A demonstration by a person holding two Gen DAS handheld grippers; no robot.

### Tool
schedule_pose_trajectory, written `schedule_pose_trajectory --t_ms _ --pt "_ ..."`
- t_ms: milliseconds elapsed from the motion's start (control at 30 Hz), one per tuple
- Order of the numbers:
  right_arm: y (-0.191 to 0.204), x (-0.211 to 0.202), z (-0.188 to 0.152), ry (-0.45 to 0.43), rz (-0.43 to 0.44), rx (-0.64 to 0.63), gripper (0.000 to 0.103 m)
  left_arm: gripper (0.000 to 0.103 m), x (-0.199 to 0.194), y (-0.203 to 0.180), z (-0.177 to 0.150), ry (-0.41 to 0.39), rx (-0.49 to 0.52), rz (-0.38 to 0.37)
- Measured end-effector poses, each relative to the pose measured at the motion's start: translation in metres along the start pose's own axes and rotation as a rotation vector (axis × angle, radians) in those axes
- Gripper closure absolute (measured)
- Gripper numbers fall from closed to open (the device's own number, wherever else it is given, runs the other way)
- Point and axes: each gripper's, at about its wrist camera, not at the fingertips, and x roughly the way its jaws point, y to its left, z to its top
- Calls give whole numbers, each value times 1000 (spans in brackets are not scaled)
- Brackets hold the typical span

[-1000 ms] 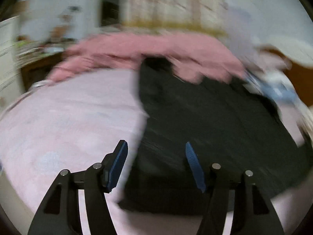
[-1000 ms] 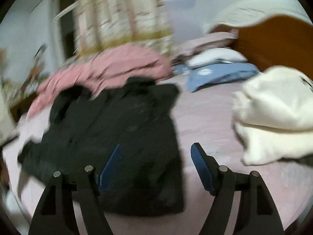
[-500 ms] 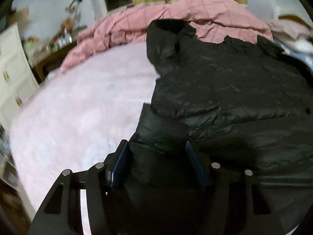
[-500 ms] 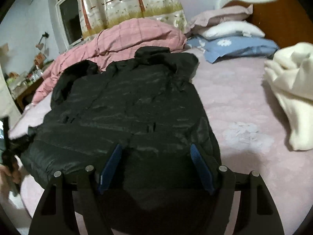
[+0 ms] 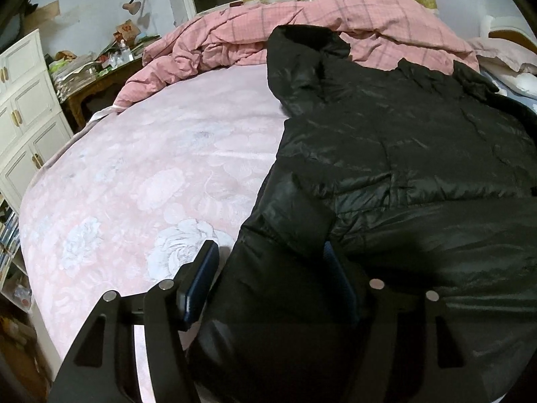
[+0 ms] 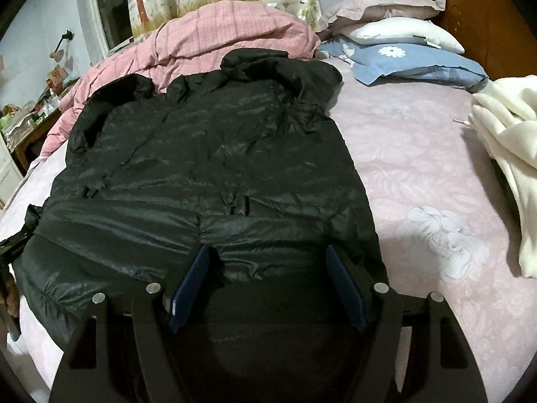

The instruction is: Fold large clothes

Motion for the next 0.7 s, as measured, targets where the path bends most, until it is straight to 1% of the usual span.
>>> schedule_pose_trajectory --t_ms 33,67,100,133,167,233,267,333,367,433,500,533,567,633,667,700 --pt "2 -1 0 1 -17 -6 30 46 -5 1 0 -12 0 -11" --pt "4 -4 0 -1 -36 -11 30 55 -15 2 1 -32 0 -27" --pt "7 -10 1 -9 -55 -15 30 57 -27 3 3 -61 -4 -47" --pt "11 -19 1 -25 -57 -13 31 58 -43 2 5 -99 -11 -76" --pt "15 -27 1 -43 -44 -12 31 58 -62 1 8 -143 -16 -121" --pt "29 -50 4 -102 19 -17 31 59 -91 -9 14 -202 5 -203" --pt "43 -60 7 -123 55 -39 31 60 -103 -20 17 -224 43 -236" --pt "66 -67 10 -137 86 -94 31 61 -119 -45 20 -253 126 -275" --pt "85 -68 10 -144 101 -132 31 61 -124 -57 20 -259 152 -297" --pt "107 -61 8 -129 132 -168 31 60 -121 -80 17 -234 187 -339" --pt "128 -45 2 -72 134 -200 31 60 -110 -97 13 -185 207 -348" --pt "134 -40 -2 -62 139 -206 31 60 -103 -102 9 -158 210 -351" --pt "140 -34 -8 -53 141 -213 31 60 -95 -104 4 -126 211 -347" --pt "145 -25 -18 -45 111 -233 31 60 -78 -107 -10 -62 207 -331" --pt "145 -20 -24 -32 103 -247 31 58 -71 -107 -18 -39 205 -323" --pt "146 -16 -29 -22 105 -251 31 58 -65 -108 -27 -34 211 -309"
